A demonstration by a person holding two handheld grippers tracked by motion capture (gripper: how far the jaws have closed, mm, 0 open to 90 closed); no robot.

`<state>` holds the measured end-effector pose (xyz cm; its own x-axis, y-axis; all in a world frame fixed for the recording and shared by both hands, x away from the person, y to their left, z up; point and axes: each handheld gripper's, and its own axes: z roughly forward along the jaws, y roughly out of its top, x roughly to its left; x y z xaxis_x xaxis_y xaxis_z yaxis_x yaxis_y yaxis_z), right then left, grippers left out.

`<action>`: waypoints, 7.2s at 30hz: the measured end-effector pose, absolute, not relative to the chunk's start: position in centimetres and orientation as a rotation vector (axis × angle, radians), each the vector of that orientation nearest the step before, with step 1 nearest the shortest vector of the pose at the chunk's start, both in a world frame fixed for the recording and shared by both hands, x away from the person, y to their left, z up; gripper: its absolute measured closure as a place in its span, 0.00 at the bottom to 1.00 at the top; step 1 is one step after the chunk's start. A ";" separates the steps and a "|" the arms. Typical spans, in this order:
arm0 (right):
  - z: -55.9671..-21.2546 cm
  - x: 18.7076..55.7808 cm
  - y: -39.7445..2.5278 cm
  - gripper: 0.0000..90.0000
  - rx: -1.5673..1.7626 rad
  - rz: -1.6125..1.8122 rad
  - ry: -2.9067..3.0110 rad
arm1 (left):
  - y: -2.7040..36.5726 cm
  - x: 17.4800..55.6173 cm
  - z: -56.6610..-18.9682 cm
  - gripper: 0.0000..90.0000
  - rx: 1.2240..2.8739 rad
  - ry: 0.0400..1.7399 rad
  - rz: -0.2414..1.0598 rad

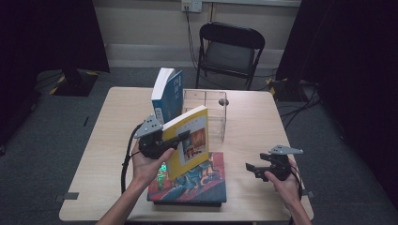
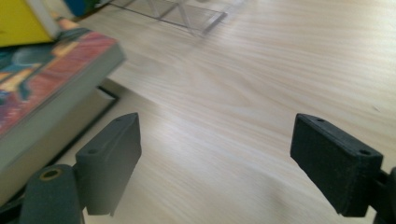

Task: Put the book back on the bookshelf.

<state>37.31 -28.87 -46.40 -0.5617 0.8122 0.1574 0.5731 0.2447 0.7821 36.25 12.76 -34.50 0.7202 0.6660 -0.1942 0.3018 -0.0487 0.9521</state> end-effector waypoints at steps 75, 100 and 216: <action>-50.0 37.5 -28.8 0.14 1.246 0.974 2.246 | 7.5 46.9 -39.9 0.83 1.622 0.949 0.696; -50.0 37.5 -28.8 0.14 1.245 0.974 2.247 | 8.7 46.0 -38.7 0.68 1.813 0.946 0.525; -50.0 37.8 -28.9 0.14 1.236 0.975 2.250 | 5.2 56.0 -29.0 0.69 2.300 1.355 0.236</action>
